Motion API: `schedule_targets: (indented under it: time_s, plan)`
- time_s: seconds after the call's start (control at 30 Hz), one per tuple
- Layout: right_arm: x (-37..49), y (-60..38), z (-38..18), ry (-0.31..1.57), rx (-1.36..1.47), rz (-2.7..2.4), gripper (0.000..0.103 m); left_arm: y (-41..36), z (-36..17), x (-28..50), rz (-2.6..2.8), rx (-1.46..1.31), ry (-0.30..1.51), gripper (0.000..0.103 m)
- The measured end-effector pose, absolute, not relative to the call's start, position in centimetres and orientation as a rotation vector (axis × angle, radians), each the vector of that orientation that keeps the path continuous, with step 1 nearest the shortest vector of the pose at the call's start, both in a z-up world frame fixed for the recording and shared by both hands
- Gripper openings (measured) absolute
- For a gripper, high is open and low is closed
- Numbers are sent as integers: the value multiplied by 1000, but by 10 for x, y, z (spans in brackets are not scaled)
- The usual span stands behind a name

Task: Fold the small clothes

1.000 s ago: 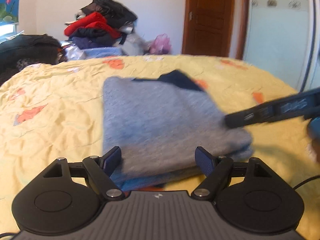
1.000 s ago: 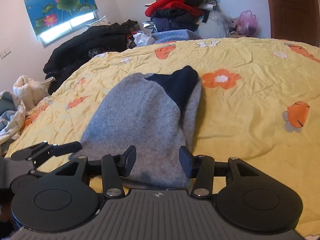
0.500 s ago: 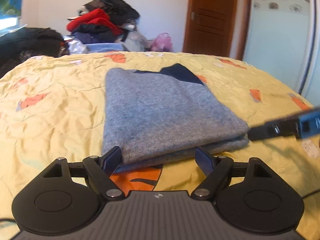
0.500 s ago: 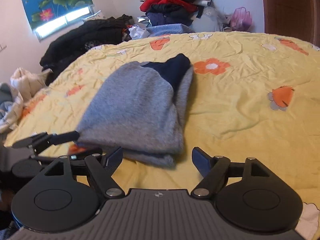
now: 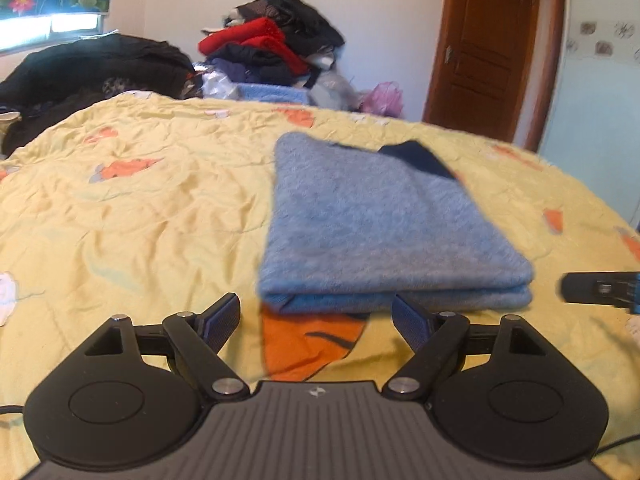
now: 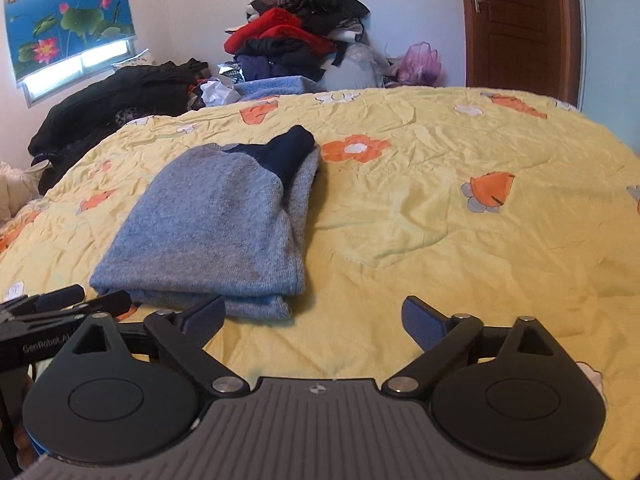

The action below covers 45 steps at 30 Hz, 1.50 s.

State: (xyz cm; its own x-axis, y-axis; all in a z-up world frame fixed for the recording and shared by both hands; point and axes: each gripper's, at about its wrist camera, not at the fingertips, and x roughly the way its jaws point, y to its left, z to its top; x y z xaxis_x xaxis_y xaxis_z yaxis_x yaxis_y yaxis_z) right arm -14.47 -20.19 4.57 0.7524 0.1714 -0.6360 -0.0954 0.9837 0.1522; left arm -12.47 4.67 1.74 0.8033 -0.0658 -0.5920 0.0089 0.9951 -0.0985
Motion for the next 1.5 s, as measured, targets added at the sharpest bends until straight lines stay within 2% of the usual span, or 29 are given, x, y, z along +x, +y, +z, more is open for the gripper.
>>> schedule_targets:
  time_s: [0.1, 0.17, 0.23, 0.27, 0.57, 1.5]
  plan:
    - [-146, -203, 41, 703, 111, 128, 101, 45, 14, -117, -23, -76, 678, 84]
    - [-140, -204, 34, 722, 154, 103, 101, 43, 11, -110, -26, -63, 711, 89]
    - [-131, -204, 24, 747, 215, 92, 101, 39, 8, -104, -47, -41, 733, 102]
    - [-126, -202, 19, 766, 239, 88, 101, 35, 7, -101, -64, -19, 749, 103]
    - [-130, -155, 3, 729, -11, 34, 103, 31, 7, -104, -88, 9, 757, 103]
    - [-127, -156, 2, 726, 2, 2, 103, 29, 7, -105, -79, 17, 759, 103]
